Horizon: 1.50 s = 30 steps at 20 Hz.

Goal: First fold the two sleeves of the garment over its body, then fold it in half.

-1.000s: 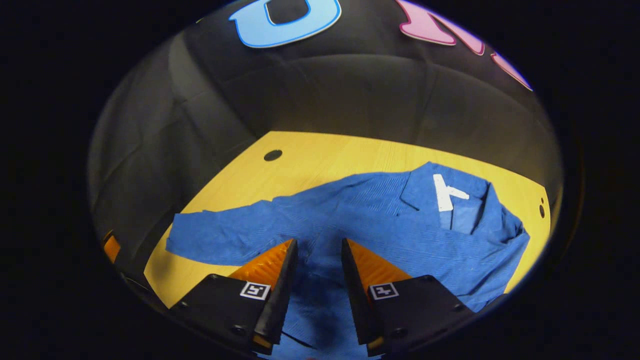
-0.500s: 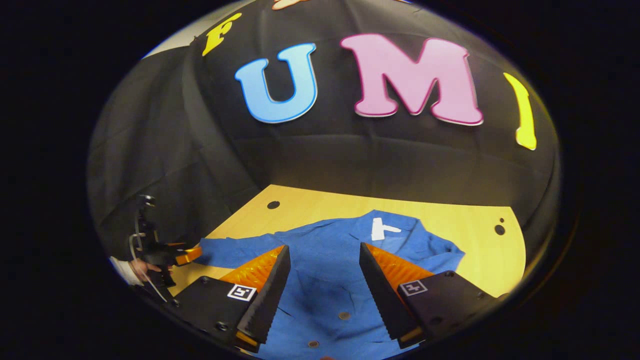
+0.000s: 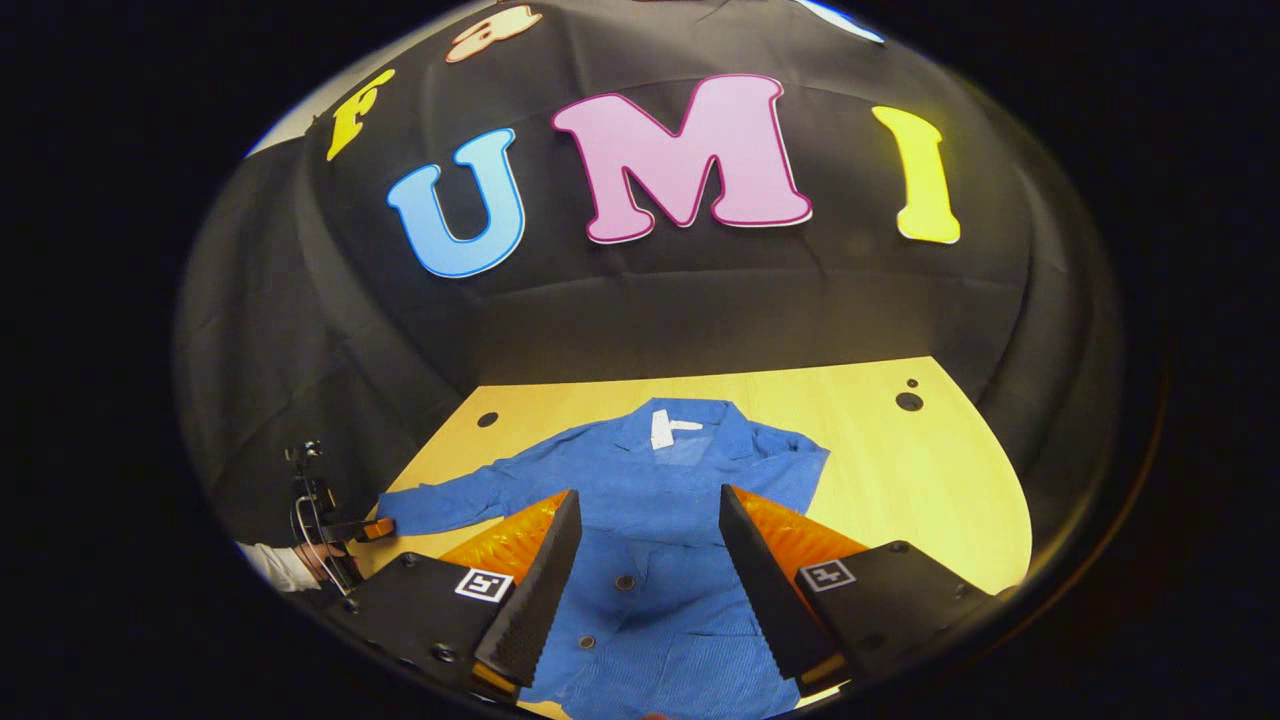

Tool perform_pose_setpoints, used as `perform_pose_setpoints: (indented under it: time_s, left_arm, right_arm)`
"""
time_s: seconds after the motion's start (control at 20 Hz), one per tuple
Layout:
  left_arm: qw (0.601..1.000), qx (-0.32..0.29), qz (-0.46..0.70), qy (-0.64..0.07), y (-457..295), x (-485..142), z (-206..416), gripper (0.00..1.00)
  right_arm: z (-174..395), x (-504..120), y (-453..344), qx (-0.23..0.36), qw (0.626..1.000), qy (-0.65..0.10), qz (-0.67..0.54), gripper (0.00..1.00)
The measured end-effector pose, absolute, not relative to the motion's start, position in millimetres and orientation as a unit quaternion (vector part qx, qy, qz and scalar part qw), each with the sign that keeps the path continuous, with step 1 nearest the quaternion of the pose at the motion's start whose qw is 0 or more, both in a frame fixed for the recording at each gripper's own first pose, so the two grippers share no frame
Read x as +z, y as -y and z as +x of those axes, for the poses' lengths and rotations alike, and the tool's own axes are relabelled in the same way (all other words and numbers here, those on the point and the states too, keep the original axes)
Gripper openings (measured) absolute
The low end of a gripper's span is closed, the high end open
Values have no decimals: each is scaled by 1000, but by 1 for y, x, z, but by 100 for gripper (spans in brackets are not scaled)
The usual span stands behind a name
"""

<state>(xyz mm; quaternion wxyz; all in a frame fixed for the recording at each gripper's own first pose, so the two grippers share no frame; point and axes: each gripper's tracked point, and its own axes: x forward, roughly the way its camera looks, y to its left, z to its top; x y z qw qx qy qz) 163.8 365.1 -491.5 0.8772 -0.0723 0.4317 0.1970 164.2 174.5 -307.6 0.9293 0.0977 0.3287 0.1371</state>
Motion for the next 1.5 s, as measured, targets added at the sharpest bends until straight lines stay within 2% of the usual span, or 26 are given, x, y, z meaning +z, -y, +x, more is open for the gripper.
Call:
perform_pose_setpoints:
  time_s: [0.1,0.25,0.4,0.65,0.95,1.05,1.2,1.3,1.5]
  left_arm:
    - [873,172,-68,-452,-355,-494,164,60]
    - [861,177,-117,-462,-354,-486,172,18]
    - [853,186,-163,-460,-354,-467,173,0]
    - [903,116,-183,-371,-305,-372,215,0]
    - [950,-18,-191,-244,-154,-263,293,0]
    - [952,-60,-199,-224,-98,-235,314,0]
    - [950,-117,-187,-223,-19,-230,336,0]
    - [940,-139,-194,-246,30,-242,346,0]
    - [917,-188,-176,-304,117,-299,354,0]
  right_arm:
    - [160,-306,-172,138,929,-329,97,89]
    - [149,-305,-164,137,928,-336,86,89]
    - [142,-301,-157,136,927,-338,87,88]
    - [138,-308,-139,130,924,-345,100,88]
    - [129,-316,-108,121,920,-353,118,89]
    - [123,-317,-91,117,920,-355,121,88]
    - [113,-321,-67,99,916,-362,143,88]
    - [106,-330,-59,88,912,-367,159,88]
    - [88,-370,-46,66,895,-400,187,89]
